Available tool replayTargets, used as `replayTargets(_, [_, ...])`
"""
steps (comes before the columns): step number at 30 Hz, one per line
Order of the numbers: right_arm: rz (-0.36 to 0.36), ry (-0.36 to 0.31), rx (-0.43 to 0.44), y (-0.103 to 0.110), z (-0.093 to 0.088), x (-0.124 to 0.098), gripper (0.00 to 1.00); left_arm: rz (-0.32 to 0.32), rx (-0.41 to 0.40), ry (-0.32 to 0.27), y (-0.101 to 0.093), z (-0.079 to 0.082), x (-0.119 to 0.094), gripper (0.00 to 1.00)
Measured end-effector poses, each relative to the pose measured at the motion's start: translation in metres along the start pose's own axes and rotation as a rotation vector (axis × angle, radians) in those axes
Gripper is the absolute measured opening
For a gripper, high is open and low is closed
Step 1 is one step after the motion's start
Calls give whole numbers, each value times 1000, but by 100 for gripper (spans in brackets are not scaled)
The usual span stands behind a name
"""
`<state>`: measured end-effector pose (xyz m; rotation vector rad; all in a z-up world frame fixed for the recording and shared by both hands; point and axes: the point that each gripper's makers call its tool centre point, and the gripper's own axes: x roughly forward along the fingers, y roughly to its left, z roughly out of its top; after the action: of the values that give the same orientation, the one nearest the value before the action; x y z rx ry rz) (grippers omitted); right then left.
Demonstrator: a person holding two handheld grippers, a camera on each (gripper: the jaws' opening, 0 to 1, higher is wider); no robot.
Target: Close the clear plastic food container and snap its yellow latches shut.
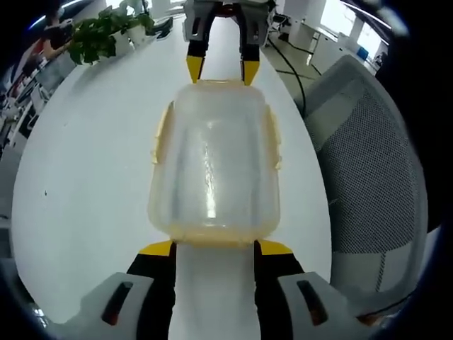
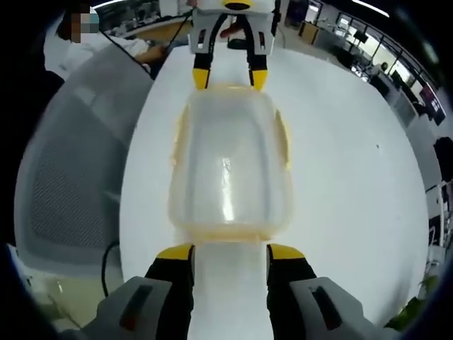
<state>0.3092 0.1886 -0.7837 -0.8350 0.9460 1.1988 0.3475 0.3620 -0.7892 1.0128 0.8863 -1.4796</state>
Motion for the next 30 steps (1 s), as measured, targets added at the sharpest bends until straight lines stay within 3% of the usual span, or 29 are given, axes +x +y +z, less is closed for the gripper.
replayTargets(4, [-8,-43,100,-3,1,-6,39,1,-51,-13,2,-1,-6,41])
replayTargets(9, [0,-115,279,-8,3,-14,38,-10,-196,-2,-1,-11,-15,43])
replayTargets(12, [6,-142,366,-9,1,-19,37,-28,-292,-47,-4,-9,-19,43])
replayTargets(22, [13,-199,484,-13,10,-28,37,-94,-641,-156,-9,1,-28,42])
replayTargets(27, [1,-199,511,-15,12,-30,36,-82,-797,-211,-3,7,-32,41])
replayTargets(30, [0,-238,597,-16,15,-30,36,-71,-892,-230,1,7,-32,40])
